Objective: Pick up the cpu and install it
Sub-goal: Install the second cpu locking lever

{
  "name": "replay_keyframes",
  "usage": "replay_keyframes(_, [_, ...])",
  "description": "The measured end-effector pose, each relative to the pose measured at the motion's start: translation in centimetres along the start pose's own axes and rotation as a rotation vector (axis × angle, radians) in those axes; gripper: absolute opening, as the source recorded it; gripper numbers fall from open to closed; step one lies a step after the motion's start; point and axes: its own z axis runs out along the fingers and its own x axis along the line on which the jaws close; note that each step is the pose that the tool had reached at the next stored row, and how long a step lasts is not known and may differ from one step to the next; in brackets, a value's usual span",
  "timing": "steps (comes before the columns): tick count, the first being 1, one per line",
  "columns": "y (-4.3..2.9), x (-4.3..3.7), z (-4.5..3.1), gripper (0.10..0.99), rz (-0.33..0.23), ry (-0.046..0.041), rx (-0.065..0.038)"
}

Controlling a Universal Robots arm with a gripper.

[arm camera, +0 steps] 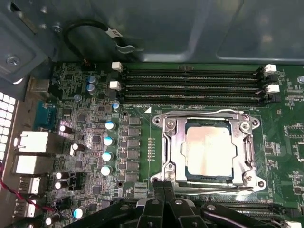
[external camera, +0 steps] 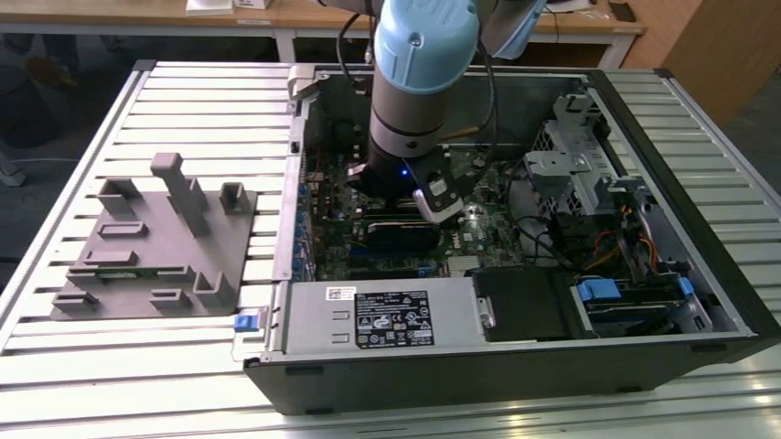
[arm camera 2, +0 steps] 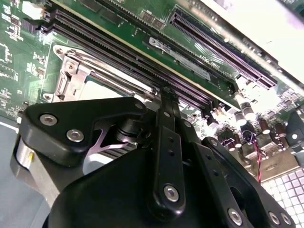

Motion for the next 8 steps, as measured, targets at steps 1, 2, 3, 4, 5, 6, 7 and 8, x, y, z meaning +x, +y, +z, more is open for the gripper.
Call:
replay_keyframes(1, [-0.01,0.04,0.03,0.106,0.000,0.0000,-0.004])
replay_keyframes(2, [-0.02,0.06,0.07,0.106,-0.001,0.0001,-0.009])
replay_keyframes(3, [-0.04,0.08,0.12,0.106,-0.001,0.0002,-0.013])
replay_keyframes(4, [-0.06,0.09,0.19,0.106,-0.001,0.0000,-0.017])
replay_keyframes(5, [-0.07,0.09,0.25,0.106,-0.001,0.0000,-0.021])
replay_keyframes(6, [-0.08,0.10,0.30,0.106,-0.001,-0.0001,-0.026])
replay_keyframes(7, [-0.10,0.11,0.34,0.106,-0.001,-0.0001,-0.030])
replay_keyframes(8, [-0.10,0.12,0.37,0.106,-0.001,0.0000,-0.033])
